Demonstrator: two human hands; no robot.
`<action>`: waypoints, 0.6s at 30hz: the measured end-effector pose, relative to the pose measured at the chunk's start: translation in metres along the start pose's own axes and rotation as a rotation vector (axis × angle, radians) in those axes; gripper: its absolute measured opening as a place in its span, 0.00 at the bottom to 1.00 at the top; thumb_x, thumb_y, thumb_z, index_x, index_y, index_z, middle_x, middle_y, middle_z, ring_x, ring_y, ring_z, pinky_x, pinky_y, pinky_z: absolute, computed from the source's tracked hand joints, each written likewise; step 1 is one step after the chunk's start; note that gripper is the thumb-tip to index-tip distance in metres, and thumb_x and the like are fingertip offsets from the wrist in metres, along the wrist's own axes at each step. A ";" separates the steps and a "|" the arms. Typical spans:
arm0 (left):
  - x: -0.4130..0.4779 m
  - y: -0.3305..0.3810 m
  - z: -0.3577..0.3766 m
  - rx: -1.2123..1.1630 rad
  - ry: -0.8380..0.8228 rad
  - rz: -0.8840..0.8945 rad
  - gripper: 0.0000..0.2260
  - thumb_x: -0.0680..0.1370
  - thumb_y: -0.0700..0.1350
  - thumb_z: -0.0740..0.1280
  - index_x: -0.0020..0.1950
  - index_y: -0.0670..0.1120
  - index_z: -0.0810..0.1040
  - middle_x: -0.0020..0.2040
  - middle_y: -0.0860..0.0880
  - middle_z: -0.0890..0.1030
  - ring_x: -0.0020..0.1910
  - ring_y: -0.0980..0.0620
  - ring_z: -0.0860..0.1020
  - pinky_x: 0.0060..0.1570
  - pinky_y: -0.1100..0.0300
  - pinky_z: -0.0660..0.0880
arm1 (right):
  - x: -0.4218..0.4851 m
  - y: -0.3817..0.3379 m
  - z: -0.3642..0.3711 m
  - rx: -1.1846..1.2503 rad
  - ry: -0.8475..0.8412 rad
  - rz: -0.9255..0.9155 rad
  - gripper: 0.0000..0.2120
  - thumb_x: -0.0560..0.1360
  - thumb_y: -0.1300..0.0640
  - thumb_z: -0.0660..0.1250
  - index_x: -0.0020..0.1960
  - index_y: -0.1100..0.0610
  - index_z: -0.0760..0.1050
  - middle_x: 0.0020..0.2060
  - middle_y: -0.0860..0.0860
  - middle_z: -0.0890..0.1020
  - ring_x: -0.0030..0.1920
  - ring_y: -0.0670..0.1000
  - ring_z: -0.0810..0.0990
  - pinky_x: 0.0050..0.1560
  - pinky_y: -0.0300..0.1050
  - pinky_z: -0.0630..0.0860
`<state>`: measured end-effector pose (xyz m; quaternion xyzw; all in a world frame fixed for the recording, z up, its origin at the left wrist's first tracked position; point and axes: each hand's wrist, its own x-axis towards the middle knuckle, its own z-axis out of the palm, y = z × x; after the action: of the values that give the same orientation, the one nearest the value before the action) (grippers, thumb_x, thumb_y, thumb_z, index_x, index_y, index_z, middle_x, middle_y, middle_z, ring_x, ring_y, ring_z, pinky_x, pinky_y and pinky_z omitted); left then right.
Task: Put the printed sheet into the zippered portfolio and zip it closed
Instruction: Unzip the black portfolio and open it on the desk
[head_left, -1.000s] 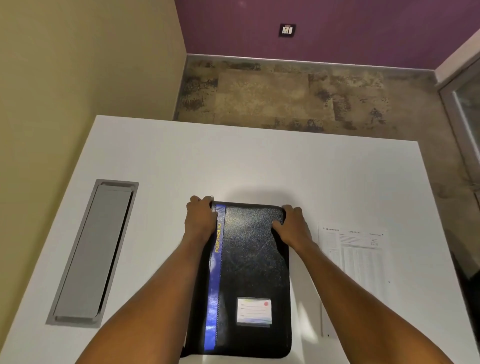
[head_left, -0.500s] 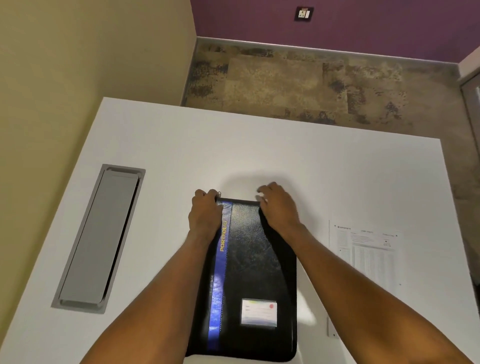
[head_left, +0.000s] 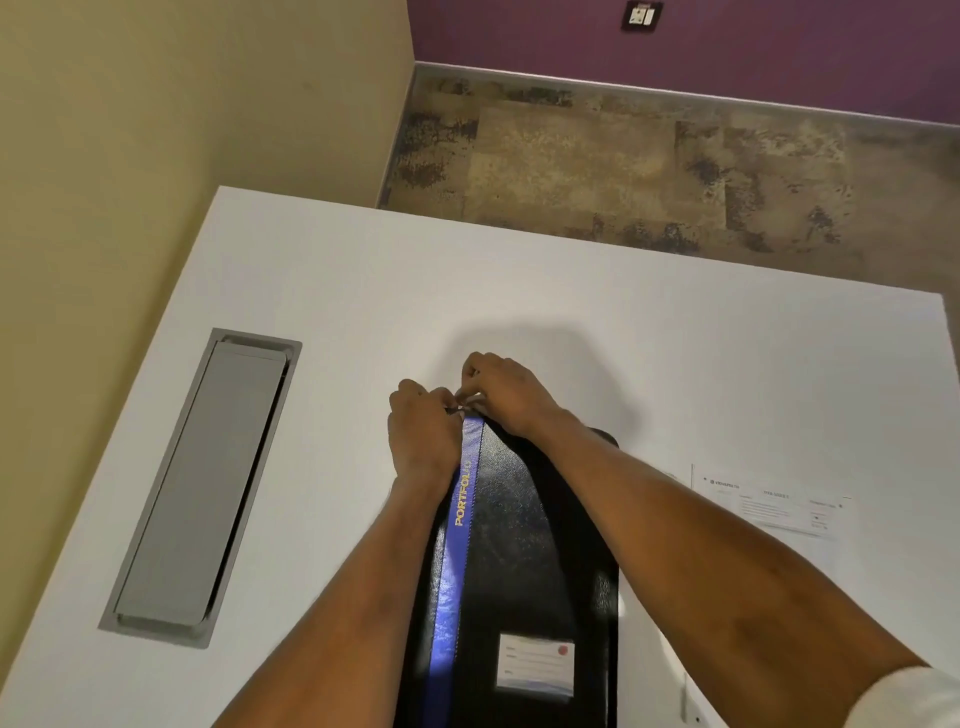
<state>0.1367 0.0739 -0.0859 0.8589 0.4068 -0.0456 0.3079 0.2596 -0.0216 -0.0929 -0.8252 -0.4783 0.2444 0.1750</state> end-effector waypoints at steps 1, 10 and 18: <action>0.000 0.003 -0.001 -0.040 -0.018 -0.018 0.02 0.78 0.45 0.69 0.47 0.50 0.80 0.57 0.45 0.74 0.54 0.43 0.78 0.49 0.52 0.75 | -0.001 0.000 0.001 0.004 0.009 0.009 0.09 0.78 0.55 0.71 0.56 0.49 0.86 0.55 0.49 0.79 0.52 0.52 0.77 0.51 0.47 0.73; 0.006 0.005 0.006 -0.174 -0.125 -0.062 0.01 0.78 0.39 0.66 0.48 0.42 0.77 0.49 0.42 0.81 0.47 0.43 0.78 0.43 0.56 0.69 | -0.011 0.000 0.011 0.004 0.035 0.093 0.07 0.77 0.51 0.65 0.46 0.54 0.76 0.44 0.50 0.77 0.46 0.56 0.75 0.48 0.56 0.75; 0.010 0.003 0.011 -0.162 -0.125 -0.014 0.03 0.80 0.37 0.65 0.49 0.39 0.77 0.49 0.41 0.81 0.49 0.42 0.77 0.44 0.56 0.67 | 0.006 0.007 -0.003 0.017 -0.149 -0.001 0.06 0.79 0.57 0.66 0.55 0.54 0.78 0.54 0.52 0.79 0.50 0.58 0.79 0.51 0.54 0.76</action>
<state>0.1476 0.0730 -0.0959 0.8238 0.3950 -0.0683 0.4007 0.2690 -0.0200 -0.0955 -0.8030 -0.4883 0.3090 0.1461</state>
